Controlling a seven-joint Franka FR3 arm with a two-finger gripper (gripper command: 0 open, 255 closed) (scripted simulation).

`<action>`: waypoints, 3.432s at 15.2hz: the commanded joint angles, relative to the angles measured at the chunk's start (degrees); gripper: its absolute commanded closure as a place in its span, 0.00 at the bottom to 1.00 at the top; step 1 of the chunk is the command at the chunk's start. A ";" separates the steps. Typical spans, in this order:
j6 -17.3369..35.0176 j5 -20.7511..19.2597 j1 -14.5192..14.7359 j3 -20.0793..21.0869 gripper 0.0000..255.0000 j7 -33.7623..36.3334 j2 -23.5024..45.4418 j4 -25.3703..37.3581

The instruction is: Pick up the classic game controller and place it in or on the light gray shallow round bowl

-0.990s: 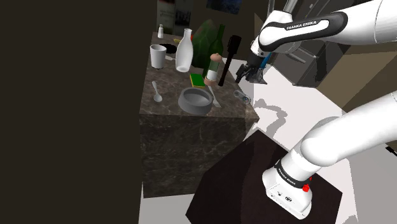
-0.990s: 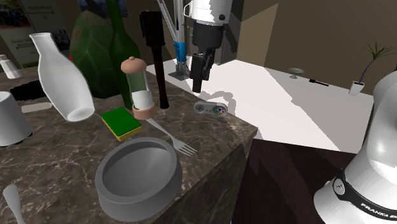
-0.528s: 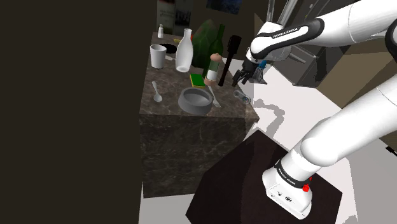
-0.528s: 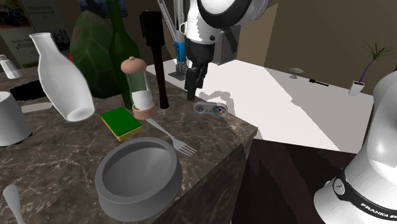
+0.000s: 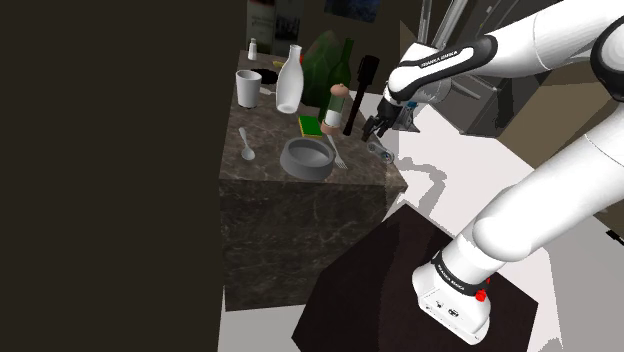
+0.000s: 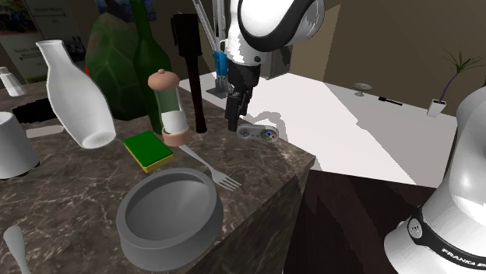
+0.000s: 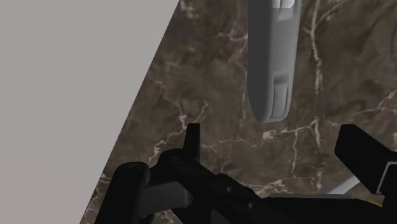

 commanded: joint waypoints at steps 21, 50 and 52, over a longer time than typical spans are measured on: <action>-6.55 -1.47 -0.33 0.54 1.00 1.41 -3.64 3.06; -19.82 -0.98 7.27 13.84 1.00 22.01 -1.60 18.83; -20.24 -0.99 8.35 15.36 1.00 24.61 0.14 21.02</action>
